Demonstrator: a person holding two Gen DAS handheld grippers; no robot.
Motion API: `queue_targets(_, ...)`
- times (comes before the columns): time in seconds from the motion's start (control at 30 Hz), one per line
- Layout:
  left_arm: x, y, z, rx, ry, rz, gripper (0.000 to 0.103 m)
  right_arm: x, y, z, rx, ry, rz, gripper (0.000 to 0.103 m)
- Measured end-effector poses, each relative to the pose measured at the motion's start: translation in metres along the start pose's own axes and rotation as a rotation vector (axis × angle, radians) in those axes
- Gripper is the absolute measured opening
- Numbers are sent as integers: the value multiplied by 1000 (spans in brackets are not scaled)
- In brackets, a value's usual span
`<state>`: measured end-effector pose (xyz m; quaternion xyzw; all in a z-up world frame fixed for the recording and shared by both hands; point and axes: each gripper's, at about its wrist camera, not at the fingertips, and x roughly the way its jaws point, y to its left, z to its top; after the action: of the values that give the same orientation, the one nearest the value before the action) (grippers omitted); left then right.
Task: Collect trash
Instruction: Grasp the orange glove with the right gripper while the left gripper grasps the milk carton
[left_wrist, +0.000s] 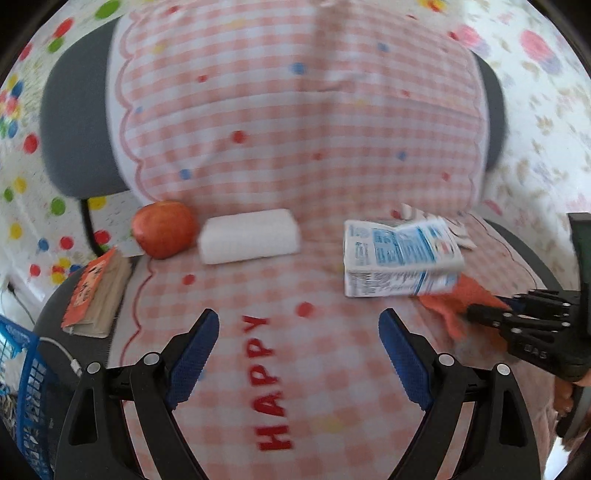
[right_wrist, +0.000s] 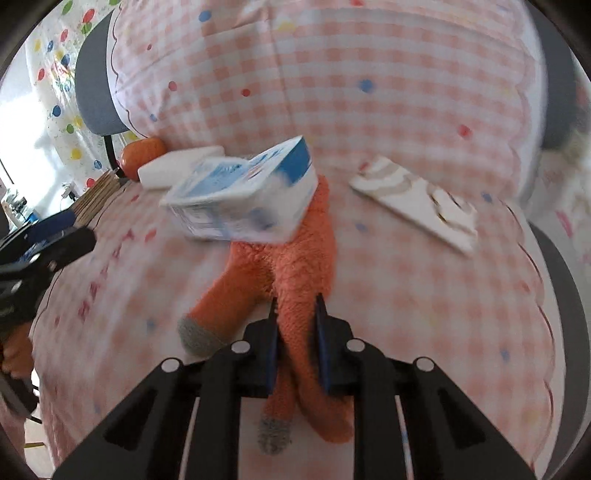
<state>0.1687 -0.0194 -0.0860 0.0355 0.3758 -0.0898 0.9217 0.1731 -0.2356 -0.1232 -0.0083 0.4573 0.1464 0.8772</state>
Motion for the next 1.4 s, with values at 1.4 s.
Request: queue_targets(1.4, 50, -155, 1, 122, 138, -141, 76, -69, -31, -94, 120, -122, 68, 16)
